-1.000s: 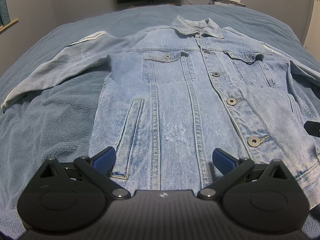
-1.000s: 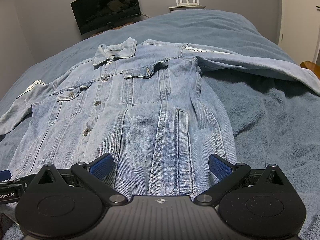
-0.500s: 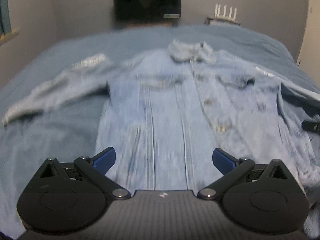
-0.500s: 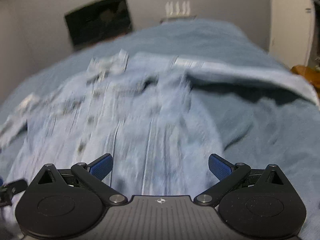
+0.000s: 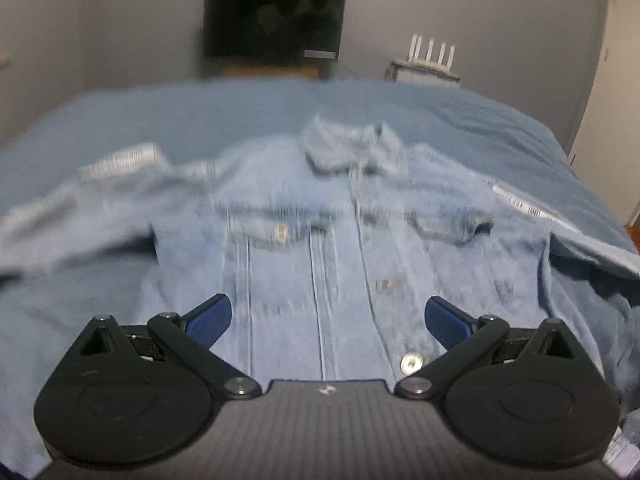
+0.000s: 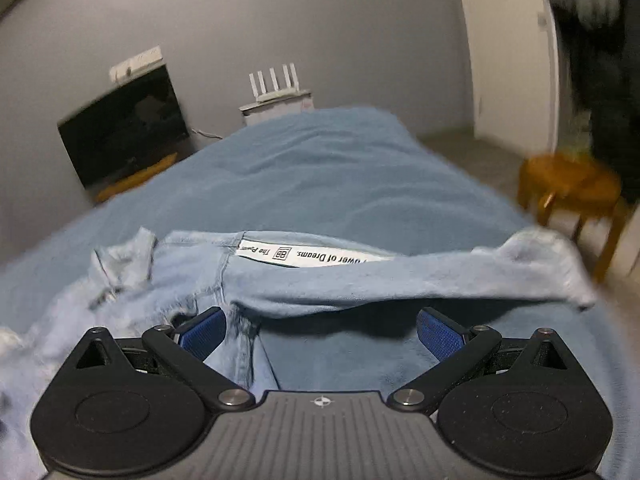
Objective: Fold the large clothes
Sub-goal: 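Grasp the cuff of the sleeve with the right gripper and lift it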
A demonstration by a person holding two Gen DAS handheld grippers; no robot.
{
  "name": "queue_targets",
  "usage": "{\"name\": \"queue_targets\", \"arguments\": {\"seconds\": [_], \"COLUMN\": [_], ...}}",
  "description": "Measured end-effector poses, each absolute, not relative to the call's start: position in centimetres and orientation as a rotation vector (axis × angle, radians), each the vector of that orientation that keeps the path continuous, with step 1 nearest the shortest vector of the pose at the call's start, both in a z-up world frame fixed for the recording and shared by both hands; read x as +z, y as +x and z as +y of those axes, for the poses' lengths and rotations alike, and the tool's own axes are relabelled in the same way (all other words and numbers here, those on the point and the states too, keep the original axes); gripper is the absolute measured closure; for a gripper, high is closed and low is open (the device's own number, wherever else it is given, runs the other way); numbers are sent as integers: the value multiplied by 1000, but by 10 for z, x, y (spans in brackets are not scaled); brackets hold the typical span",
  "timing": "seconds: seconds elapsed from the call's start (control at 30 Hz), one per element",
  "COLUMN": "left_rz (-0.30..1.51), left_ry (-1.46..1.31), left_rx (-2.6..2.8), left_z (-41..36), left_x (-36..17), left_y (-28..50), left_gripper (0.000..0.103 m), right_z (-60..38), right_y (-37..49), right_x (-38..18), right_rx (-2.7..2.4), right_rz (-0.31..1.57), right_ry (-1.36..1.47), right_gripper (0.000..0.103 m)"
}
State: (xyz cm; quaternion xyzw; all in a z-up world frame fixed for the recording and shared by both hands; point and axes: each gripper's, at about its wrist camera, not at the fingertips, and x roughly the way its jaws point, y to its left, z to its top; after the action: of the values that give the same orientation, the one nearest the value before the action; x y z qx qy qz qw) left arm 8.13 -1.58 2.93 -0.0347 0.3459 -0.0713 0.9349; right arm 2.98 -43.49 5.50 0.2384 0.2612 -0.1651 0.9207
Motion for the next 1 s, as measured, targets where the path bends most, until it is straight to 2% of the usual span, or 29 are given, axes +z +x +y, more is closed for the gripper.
{"name": "queue_targets", "arguments": {"seconds": [0.13,0.33,0.4,0.63,0.8,0.87,0.97,1.0], "left_rz": [782,851,860,865,873,876,889,890], "left_ry": [9,-25,1,58,47,53,54,56], "left_rx": [-132,-148,-152,-157,-161,-163,-165,-165], "left_z": [-13,-14,-18,-28,-26,-27,-27,-28], "left_x": [-14,-40,-46,-51,-52,-55,-60,-61], "left_y": [85,106,108,113,115,116,118,119], "left_gripper": [0,0,0,0,0,0,0,0], "right_z": [-488,-539,-549,-576,-597,-603,-609,-608], "right_y": [23,6,2,-1,-12,-9,-5,-2], "right_x": [18,-28,-33,-66,-85,-87,-87,-85], "right_rx": [-449,-562,-599,-672,-745,-770,-796,-800], "right_rz": [511,396,346,257,121,102,114,120], "right_ry": [704,1094,1127,1291,1380,1354,1286,1254], "right_gripper": [5,28,37,47,65,66,84,87]}}
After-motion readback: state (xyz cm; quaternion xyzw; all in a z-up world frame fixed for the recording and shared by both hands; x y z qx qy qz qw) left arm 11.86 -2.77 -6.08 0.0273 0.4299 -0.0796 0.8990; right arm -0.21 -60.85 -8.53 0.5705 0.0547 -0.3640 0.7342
